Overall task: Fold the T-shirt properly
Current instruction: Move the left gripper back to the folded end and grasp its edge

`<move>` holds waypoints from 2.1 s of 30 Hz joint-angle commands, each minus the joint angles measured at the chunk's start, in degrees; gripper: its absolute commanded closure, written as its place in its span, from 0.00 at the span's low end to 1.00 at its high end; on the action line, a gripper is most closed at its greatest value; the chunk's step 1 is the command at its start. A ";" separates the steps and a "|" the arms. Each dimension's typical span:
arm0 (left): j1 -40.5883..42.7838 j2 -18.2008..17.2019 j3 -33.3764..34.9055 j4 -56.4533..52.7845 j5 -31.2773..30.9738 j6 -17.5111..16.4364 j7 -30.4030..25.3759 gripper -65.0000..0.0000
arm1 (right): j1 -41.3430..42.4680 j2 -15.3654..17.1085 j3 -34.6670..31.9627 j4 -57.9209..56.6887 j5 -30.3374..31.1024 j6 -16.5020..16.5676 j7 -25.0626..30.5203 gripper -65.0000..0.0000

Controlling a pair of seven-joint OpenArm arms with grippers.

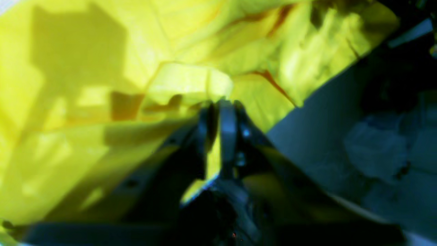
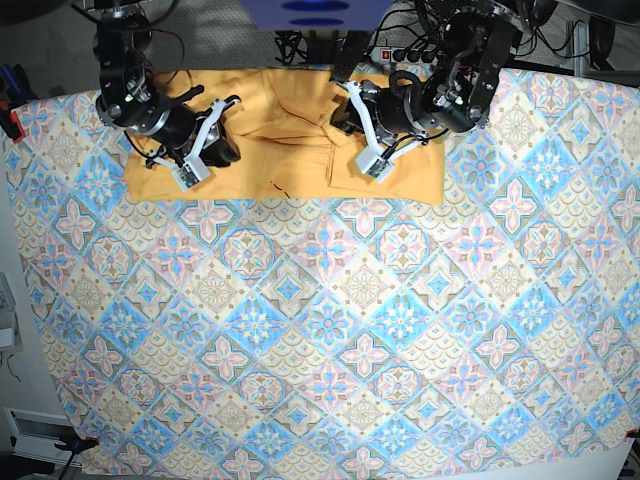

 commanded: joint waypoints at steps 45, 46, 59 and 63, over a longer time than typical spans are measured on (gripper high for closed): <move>1.32 -3.61 -31.28 -17.12 -22.12 -0.43 -0.17 0.45 | 0.00 0.53 0.07 0.96 0.94 0.46 1.19 0.85; 1.23 -3.61 -30.75 -18.09 -22.12 -0.43 -0.17 0.45 | 0.00 0.53 0.07 0.96 0.94 0.46 1.19 0.85; -0.79 -3.52 -26.53 -21.52 -22.21 -0.43 -0.26 0.66 | 0.00 0.53 0.15 0.96 0.94 0.46 1.19 0.85; -1.93 -3.52 -26.62 -21.52 -22.21 -0.43 -0.26 0.96 | 0.00 0.53 0.15 1.05 0.94 0.46 1.19 0.85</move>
